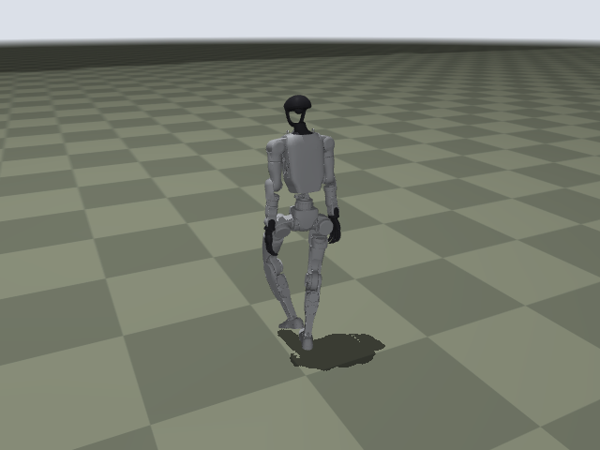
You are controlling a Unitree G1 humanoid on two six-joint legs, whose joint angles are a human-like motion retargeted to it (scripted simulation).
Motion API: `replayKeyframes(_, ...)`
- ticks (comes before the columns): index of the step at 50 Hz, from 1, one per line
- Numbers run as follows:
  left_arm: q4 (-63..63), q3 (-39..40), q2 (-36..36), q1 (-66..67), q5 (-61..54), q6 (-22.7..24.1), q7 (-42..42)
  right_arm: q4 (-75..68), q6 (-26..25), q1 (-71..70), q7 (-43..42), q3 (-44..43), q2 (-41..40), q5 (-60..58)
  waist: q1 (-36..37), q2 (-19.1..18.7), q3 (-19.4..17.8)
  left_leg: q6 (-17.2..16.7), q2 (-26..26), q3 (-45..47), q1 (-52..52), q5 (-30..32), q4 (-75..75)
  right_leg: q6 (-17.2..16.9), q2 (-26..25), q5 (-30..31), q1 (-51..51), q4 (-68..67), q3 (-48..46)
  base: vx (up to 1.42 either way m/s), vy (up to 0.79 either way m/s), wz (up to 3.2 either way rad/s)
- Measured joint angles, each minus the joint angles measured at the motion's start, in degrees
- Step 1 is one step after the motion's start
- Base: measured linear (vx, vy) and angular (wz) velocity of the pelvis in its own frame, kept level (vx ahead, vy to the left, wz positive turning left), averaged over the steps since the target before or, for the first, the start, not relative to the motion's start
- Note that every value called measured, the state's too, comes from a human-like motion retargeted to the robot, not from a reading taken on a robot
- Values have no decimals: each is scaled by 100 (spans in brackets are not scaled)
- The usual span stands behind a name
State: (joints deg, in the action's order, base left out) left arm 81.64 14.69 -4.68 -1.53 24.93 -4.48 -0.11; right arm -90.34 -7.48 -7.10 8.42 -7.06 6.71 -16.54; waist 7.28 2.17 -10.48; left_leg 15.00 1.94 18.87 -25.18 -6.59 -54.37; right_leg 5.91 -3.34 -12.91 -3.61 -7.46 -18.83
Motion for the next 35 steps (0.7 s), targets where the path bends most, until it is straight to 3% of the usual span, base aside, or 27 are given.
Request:
replayKeyframes(2,67,30,45,5,-167,-85,-257,311,142,-159,-22,145,16,199,-58,-41,80,-530,-796,-315,-227,54,1840,-319,161,59,-125,123,-72,69,58,65)
replayKeyframes(5,165,41,-41,-33,-109,-316,-724,869,83,-457,168,367,24,215,-83,-243,70,-1728,-1074,-1331,-288,-255,3882,-474,-106,20,-569,304,-189,73,12,15)
replayKeyframes(7,224,-23,-110,-30,183,-397,-942,1259,1,-588,325,546,36,80,30,-273,52,-2023,-1119,-1726,-317,-391,4373,-599,-151,105,-899,356,-144,89,10,-51)
replayKeyframes(8,269,-95,-153,-10,344,-422,-1017,1408,7,-625,396,635,49,5,89,-254,74,-2019,-1117,-1708,-319,-319,4400,-682,-129,183,-1029,321,-108,87,11,-53)
replayKeyframes(10,351,-271,-240,6,714,-488,-1102,1637,107,-664,490,727,89,-157,163,-117,172,-1332,-1217,-1521,-364,-421,3969,-932,83,495,-1151,123,-153,108,18,-37)
replayKeyframes(12,393,-373,-277,24,1042,-567,-1038,1725,213,-624,444,771,70,-307,229,-61,251,-727,-1223,-1410,-291,-929,3565,-1059,197,1326,-1092,-429,-219,100,16,-46)
replayKeyframes(15,357,-433,-250,50,1273,-565,-954,1703,176,-476,318,823,41,-436,257,-338,260,-490,-804,-1650,164,-1609,3253,-1078,341,3081,-530,-2253,-585,83,15,-40)
replayKeyframes(16,298,-417,-259,14,1248,-518,-1034,1670,150,-473,290,842,24,-490,137,-433,191,-476,-685,-1718,332,-1719,3230,-837,500,3247,-117,-3256,-787,91,21,-10)
replayKeyframes(17,242,-402,-270,-38,1209,-482,-1112,1626,129,-472,243,864,4,-526,34,-486,129,-463,-586,-1728,483,-1808,3238,-728,584,3215,353,-4150,-811,85,18,-14)
replayKeyframes(18,193,-389,-285,-120,1140,-470,-1186,1561,118,-475,158,893,-23,-530,-38,-457,84,-453,-528,-1622,600,-1852,3307,-882,515,2789,934,-4826,-477,71,10,-2)
replayKeyframes(22,21,-612,-472,-545,823,-584,-1017,1229,77,-255,-434,769,-64,-320,-656,-287,40,-247,-764,-1743,1005,-1808,3702,-1258,721,733,2691,-6153,-567,69,1,90)
replayKeyframes(26,-311,-754,-637,-959,643,-407,-584,797,172,72,-493,473,-3,-266,-1109,75,62,-44,-1160,-1811,1455,-1732,4123,-523,1548,-349,4007,-6134,-880,63,-5,76)
replayKeyframes(29,-571,-891,-834,-1221,616,-266,-569,285,208,252,-66,314,39,1,-1436,358,79,0,-1308,-1973,1837,-1706,4327,-55,1528,-337,4586,-5213,-845,58,-27,66)
replayKeyframes(33,-699,-946,-1022,-1540,728,-272,-571,-343,-99,413,761,22,60,407,-1696,614,20,0,-1389,-2303,2367,-1706,4246,130,1129,810,4538,-3312,-564,76,-37,44)
replayKeyframes(35,-701,-940,-1007,-1635,728,-317,-525,-517,-164,513,903,-125,85,521,-1650,648,22,0,-1352,-2291,2645,-1652,4184,370,1045,1068,4116,-2564,-715,72,-30,-11)
